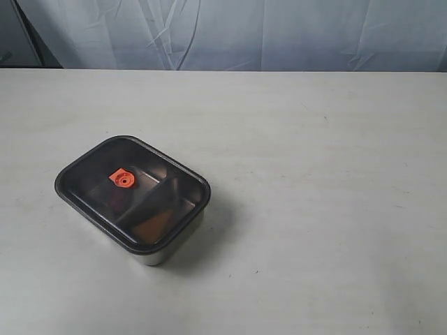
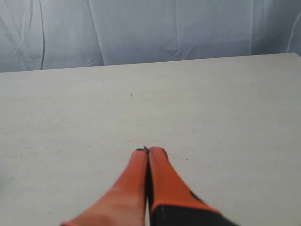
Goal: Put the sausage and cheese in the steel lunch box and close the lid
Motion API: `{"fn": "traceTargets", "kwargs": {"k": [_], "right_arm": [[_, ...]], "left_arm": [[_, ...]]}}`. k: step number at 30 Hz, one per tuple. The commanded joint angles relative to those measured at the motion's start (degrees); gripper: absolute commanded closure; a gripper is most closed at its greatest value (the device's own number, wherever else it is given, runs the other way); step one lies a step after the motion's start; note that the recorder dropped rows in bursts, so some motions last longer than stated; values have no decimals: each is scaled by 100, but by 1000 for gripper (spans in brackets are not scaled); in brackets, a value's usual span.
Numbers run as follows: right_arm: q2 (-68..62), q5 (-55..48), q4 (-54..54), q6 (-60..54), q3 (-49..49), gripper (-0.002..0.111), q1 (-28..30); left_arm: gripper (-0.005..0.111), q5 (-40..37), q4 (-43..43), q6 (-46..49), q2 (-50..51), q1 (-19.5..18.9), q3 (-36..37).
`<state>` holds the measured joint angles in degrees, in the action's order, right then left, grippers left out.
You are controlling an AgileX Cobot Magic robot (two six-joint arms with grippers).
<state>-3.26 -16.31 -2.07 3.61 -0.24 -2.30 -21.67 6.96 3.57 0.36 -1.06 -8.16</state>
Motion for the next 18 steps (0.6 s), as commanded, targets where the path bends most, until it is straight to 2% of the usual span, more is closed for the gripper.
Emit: {"fn": "traceTargets", "kwargs": {"k": [1, 10, 18], "right_arm": [[30, 13, 10, 5, 24, 109, 30], [30, 13, 10, 5, 24, 109, 30], [30, 55, 10, 5, 24, 109, 30]], "left_arm": [[107, 155, 96, -7, -36, -11, 369], [107, 1028, -26, -7, -36, -11, 816], [107, 879, -171, -7, -36, -11, 816]]}}
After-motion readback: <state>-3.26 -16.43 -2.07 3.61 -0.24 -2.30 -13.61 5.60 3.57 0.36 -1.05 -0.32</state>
